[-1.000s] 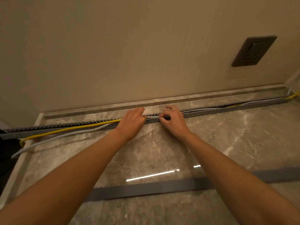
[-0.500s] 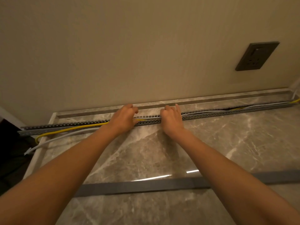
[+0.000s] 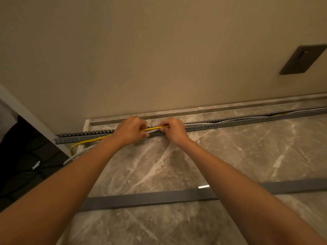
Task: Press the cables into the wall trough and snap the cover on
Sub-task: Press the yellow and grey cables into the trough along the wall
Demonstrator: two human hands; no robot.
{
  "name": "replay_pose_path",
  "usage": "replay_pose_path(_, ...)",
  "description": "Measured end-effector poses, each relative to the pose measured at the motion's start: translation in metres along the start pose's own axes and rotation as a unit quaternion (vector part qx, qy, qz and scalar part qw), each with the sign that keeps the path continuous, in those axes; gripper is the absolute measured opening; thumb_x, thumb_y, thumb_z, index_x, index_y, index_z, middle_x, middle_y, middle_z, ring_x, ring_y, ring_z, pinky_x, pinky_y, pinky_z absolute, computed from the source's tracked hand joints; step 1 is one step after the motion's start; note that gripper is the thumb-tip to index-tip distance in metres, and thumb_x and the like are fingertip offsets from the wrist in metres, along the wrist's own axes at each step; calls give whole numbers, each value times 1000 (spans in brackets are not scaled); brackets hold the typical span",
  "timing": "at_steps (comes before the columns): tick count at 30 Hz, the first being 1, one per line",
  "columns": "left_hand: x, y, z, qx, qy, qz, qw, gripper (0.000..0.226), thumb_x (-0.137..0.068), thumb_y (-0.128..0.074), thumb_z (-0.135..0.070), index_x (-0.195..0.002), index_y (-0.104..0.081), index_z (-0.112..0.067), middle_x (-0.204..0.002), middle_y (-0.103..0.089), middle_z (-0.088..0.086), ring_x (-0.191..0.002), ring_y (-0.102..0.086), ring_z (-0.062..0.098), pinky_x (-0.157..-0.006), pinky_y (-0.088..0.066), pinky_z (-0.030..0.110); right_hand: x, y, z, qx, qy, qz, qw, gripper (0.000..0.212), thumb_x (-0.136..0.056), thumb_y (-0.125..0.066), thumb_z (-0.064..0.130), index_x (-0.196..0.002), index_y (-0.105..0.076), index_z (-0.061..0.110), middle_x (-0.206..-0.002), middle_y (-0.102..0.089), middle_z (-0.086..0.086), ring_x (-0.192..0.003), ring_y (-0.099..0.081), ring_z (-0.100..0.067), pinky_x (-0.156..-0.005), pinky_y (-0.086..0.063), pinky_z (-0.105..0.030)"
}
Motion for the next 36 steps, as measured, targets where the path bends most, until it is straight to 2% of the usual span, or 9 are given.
replay_pose_path(4, -4, 1, 12, 128, 54, 41, 989, 17, -74, -75, -23, -84, -67, -11, -78, -59, 3, -69, -54, 17, -57, -40, 28, 1, -3, 0, 2, -29, -11, 1000, 17, -84, -56, 3, -95, -69, 4, -106, -66, -18, -103, -56, -29, -85, -40, -30)
replay_pose_path(7, -9, 2, 13, 148, 60, 56, 986, 16, -75, -74, -16, -84, -68, -6, -74, -59, 8, -70, -52, 19, -51, -34, 26, 1, -5, -1, 5, -55, -18, 998, 14, -85, -56, 5, -92, -68, 3, -104, -66, -19, -101, -57, -31, -84, -43, -32)
replay_pose_path(10, -15, 2, 10, 99, 39, 41, 993, 15, -78, -69, -14, -88, -66, -4, -93, -68, 17, -84, -60, 29, -64, -40, 29, -1, -6, 0, 16, -60, -28, 998, 16, -86, -53, 4, -94, -67, 4, -105, -65, -19, -103, -56, -32, -87, -44, -36)
replay_pose_path(13, -16, 6, 4, 37, -6, -6, 999, 9, -84, -58, -11, -92, -58, -8, -107, -62, 17, -99, -56, 34, -76, -45, 39, -3, -6, 0, 11, -66, -48, 997, 17, -88, -48, 2, -97, -64, 3, -108, -64, -19, -104, -55, -33, -92, -44, -41)
replay_pose_path(20, -15, 7, 3, -19, -37, -87, 995, 8, -82, -62, -6, -89, -61, -3, -105, -62, 16, -95, -57, 34, -75, -46, 41, -6, -6, -7, -38, -96, -28, 994, 6, -88, -51, 3, -85, -56, 4, -103, -62, -20, -94, -54, -30, -75, -39, -32)
replay_pose_path(27, -17, -1, 10, 57, -7, -33, 998, 11, -83, -65, -13, -87, -67, -3, -97, -68, 20, -91, -60, 32, -70, -43, 35, -5, -6, -13, -50, -82, -6, 995, 16, -87, -56, 11, -78, -43, 10, -86, -53, -10, -82, -46, -21, -67, -33, -30)
replay_pose_path(31, -14, -4, 3, -2, -12, -37, 999, 22, -88, -59, -20, -93, -67, 0, -102, -65, 19, -94, -59, 33, -73, -43, 37, -3, -6, -13, -38, -69, -28, 997, 16, -87, -58, 11, -76, -46, 10, -85, -57, -14, -79, -48, -21, -66, -38, -33)
replay_pose_path(34, -15, -5, -5, -82, -22, -38, 996, 19, -89, -54, -10, -101, -64, 1, -113, -58, 18, -103, -56, 35, -82, -44, 40, 2, -1, -11, 20, -20, -53, 998, 8, -84, -60, 11, -77, -57, 8, -99, -61, -16, -88, -50, -22, -83, -44, -38)
replay_pose_path(36, -18, -7, -8, -98, -23, -17, 995, 18, -89, -49, -2, -102, -61, 2, -116, -56, 20, -105, -54, 36, -81, -44, 39, 3, 4, -13, 89, 9, -55, 994, 13, -84, -58, 12, -93, -67, 6, -107, -54, -13, -102, -46, -25, -92, -40, -35)
Point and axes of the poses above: each hand's wrist, its own x-axis away from the middle knuckle, its own y-axis out of the back of the hand, z = x × y, the point moved 5 cm from there along -x, towards the middle knuckle
